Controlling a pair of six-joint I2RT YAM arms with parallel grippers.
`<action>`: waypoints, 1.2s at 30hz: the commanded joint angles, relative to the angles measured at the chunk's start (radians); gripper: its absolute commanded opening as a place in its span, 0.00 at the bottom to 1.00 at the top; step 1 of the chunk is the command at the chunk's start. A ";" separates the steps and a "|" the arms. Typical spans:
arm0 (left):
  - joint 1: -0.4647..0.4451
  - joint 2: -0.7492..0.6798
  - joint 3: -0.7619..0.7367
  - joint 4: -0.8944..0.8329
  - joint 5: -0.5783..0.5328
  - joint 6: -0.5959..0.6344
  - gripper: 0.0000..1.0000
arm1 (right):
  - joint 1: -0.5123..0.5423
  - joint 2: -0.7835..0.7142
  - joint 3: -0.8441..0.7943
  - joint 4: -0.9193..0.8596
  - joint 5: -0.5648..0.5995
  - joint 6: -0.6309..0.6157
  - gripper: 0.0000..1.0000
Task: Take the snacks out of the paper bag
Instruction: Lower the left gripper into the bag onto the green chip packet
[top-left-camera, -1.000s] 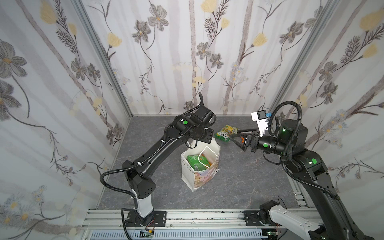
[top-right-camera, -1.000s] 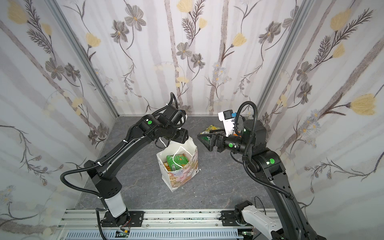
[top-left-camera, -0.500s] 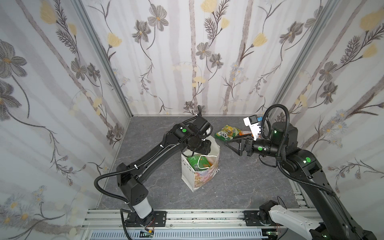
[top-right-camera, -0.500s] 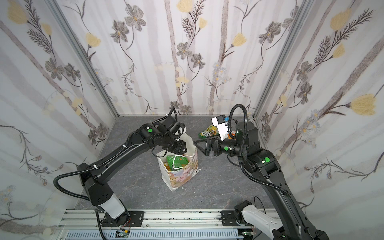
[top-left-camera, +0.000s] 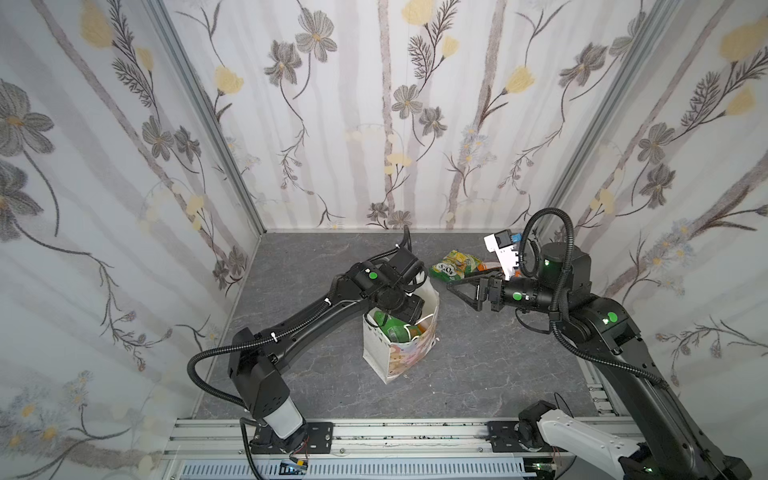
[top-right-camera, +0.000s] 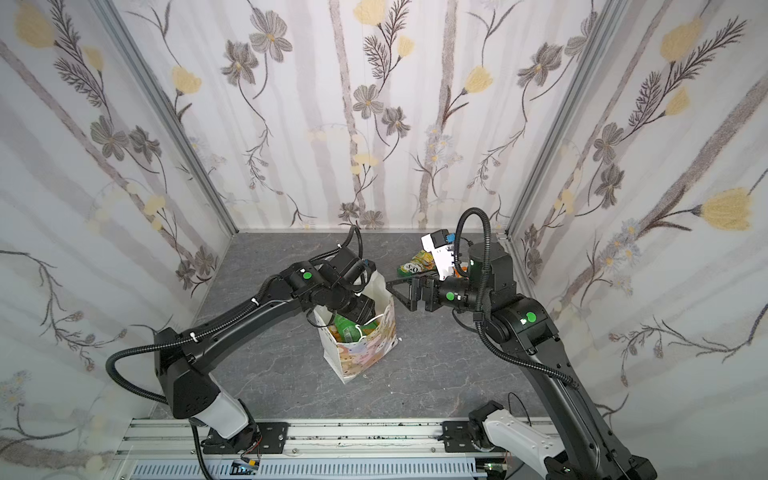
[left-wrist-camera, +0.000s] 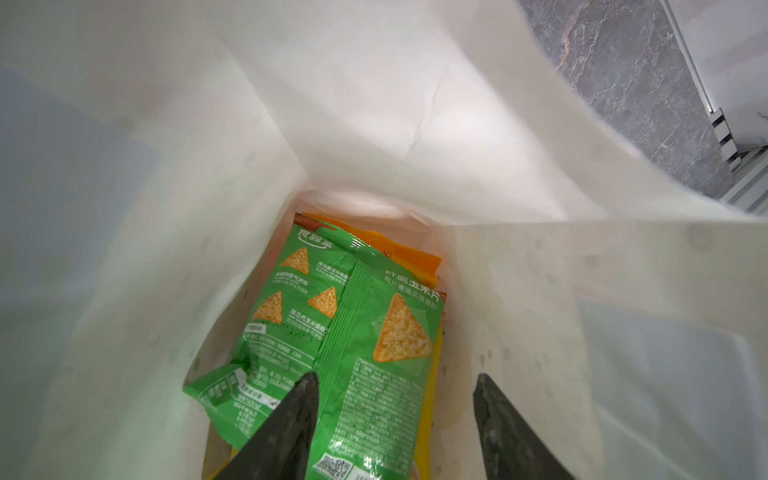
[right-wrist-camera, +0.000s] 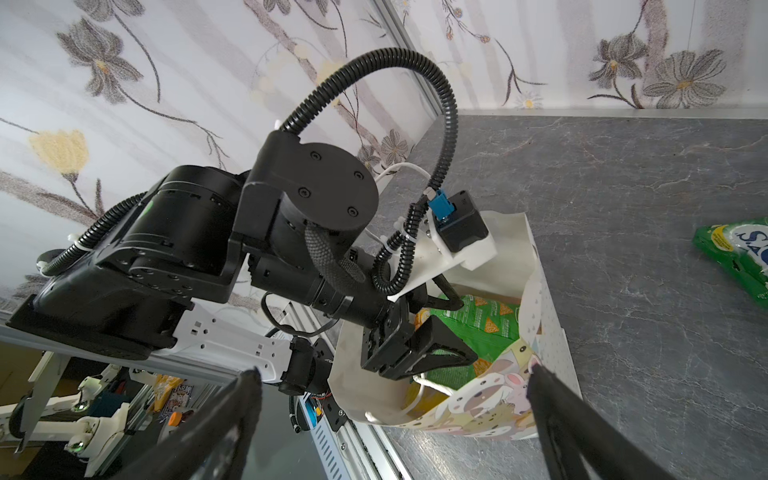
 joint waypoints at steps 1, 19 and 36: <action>-0.001 -0.014 -0.040 0.073 -0.041 0.043 0.61 | 0.003 0.001 0.009 -0.002 0.006 0.002 0.99; -0.006 0.048 -0.178 0.172 -0.142 0.107 0.75 | 0.013 0.013 0.023 -0.027 0.008 -0.011 0.99; -0.007 0.113 -0.307 0.318 -0.223 0.104 0.80 | 0.036 0.038 -0.006 -0.149 0.156 -0.076 0.99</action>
